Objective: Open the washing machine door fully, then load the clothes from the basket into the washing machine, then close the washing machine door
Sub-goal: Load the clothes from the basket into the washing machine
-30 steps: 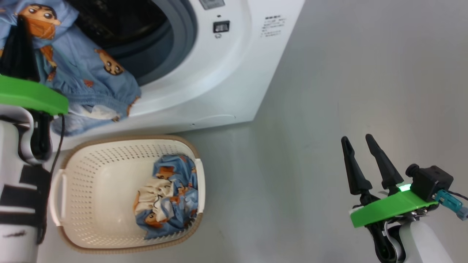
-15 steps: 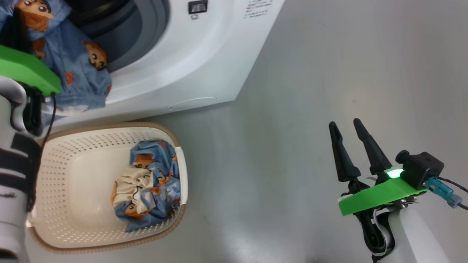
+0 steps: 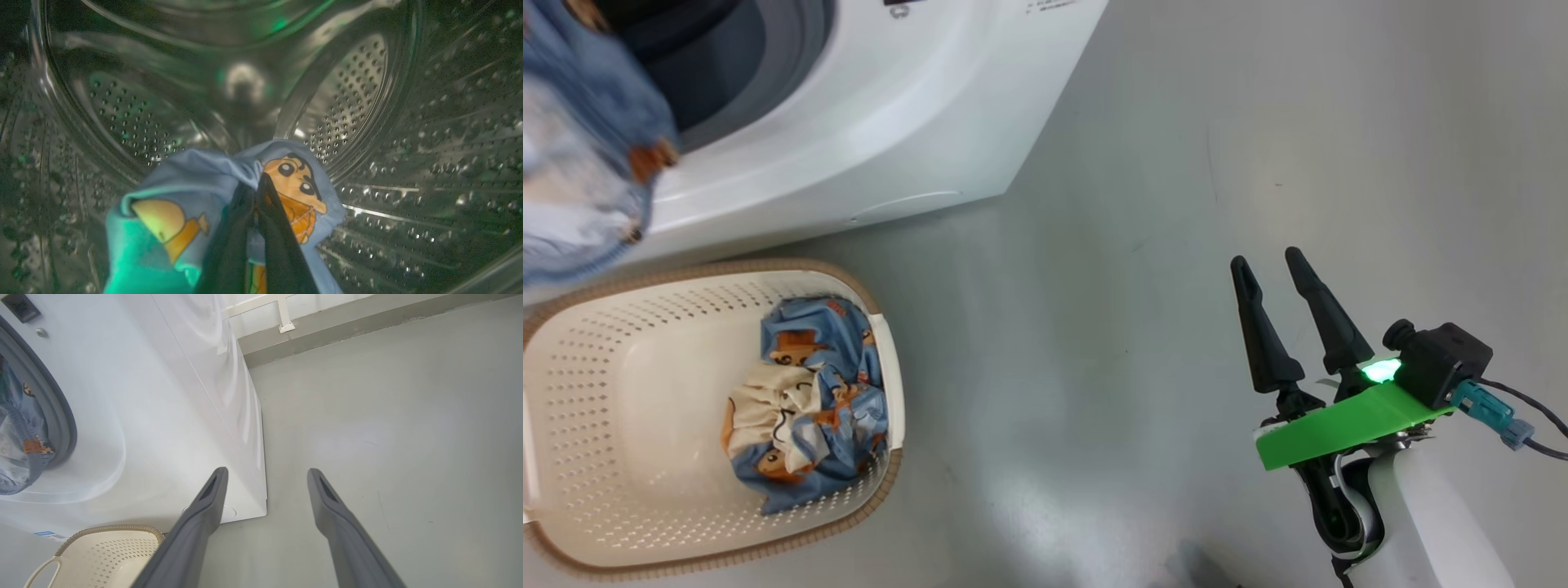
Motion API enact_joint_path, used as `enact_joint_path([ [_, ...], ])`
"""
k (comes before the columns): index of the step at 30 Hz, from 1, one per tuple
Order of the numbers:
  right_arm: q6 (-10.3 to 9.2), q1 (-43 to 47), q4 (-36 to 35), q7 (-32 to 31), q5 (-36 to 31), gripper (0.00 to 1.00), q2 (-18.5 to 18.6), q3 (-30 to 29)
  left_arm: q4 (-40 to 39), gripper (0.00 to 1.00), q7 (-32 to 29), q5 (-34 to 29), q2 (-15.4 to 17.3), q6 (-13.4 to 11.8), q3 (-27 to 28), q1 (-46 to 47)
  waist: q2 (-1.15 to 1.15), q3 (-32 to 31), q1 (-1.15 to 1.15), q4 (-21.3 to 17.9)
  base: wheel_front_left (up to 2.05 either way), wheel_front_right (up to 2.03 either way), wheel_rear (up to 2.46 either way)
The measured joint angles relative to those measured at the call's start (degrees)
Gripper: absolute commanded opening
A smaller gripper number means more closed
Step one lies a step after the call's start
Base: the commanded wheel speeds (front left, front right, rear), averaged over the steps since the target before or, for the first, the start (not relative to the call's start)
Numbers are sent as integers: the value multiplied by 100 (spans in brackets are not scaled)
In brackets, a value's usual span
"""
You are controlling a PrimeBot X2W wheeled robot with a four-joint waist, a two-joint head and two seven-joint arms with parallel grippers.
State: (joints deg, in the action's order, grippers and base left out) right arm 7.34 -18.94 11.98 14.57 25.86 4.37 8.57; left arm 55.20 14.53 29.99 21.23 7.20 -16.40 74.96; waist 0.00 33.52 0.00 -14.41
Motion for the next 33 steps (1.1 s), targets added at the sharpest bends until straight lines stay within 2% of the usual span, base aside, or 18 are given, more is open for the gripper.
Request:
enact_joint_path([
  [4, 0, -21, -18, 0, 1, 100, -44, -1, -902, 0, 14, -433, 51, -76, 502, -18, 0, 107, 0, -49, 0, 0, 0],
  [7, 0, -30, -20, 0, 1, 100, -49, -3, -1436, 0, 19, -793, -48, -70, 977, -179, 0, 175, 0, -64, 0, 0, 0],
  [10, 0, -99, -20, 0, 1, 100, -58, 0, -1279, 0, 19, -939, -175, -35, 1055, -397, 0, 184, 0, -42, 0, 0, 0],
  [11, 0, -125, -21, 0, 1, 100, -60, 3, -1169, 6, 18, -1006, -209, -29, 1055, -464, 0, 183, 0, -34, 0, 0, 0],
  [12, 0, -138, -20, 0, 1, 100, -65, 5, -1014, 18, 18, -1022, -241, -27, 1061, -500, 0, 180, 0, -27, 0, 0, 0],
  [13, 0, -140, -19, 0, 1, 100, -69, 8, -842, 43, 18, -1025, -265, -9, 1055, -526, 0, 173, 0, -21, 0, 0, 0],
  [14, 0, -139, -19, 0, 1, 100, -70, 8, -706, 98, 18, -1068, -272, 2, 1017, -549, 0, 167, 0, -12, 0, 0, 0],
  [20, 0, -139, -20, 0, 1, 100, -75, 5, -275, 100, 18, -1102, -323, 13, 964, -556, 0, 150, 0, 38, 0, 0, 0],
  [33, 0, -139, -32, 0, 1, 100, -51, -81, -613, 100, 18, -635, -560, 13, 914, -1066, 0, 115, 0, 249, 0, 0, 0],
])
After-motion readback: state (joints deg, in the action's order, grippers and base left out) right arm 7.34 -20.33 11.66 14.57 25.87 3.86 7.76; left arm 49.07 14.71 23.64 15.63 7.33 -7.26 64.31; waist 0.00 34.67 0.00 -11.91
